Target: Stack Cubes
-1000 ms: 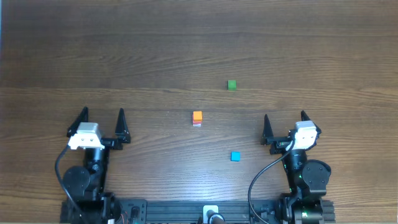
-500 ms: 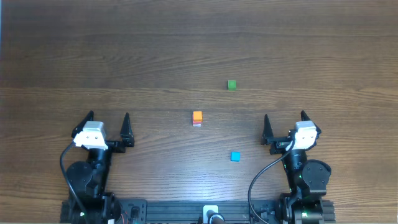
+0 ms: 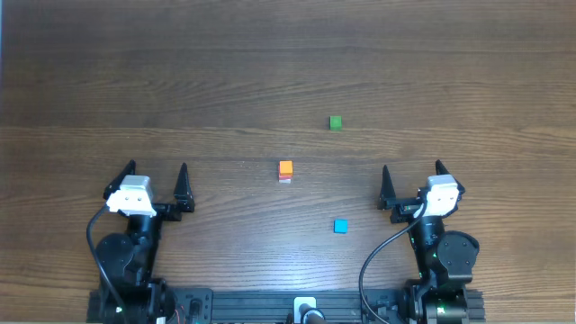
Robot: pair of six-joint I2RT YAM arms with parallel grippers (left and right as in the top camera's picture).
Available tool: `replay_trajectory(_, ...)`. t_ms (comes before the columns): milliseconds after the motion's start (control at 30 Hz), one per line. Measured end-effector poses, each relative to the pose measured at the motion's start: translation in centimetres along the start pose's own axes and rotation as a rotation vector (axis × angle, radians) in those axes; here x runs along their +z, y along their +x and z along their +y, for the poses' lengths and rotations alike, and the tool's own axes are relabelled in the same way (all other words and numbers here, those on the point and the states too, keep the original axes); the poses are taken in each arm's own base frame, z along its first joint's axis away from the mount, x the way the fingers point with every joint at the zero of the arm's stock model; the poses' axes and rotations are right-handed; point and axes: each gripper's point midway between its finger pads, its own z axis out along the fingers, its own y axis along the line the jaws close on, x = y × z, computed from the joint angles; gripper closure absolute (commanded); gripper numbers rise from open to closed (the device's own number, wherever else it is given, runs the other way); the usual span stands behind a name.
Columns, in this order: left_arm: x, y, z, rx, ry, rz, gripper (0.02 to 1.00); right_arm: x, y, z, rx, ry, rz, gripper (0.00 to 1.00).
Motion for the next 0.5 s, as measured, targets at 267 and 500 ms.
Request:
replay_trajectory(267, 0.00, 0.00, 0.00, 0.000, 0.000, 0.000, 0.018, 0.00, -0.02, 0.01, 0.000, -0.001, -0.001, 0.009)
replay_trajectory(500, 0.00, 0.00, -0.01, 0.000, 0.000, 0.000, 0.018, -0.01, -0.64, -0.19, 0.006, 0.011, -0.026, 0.009)
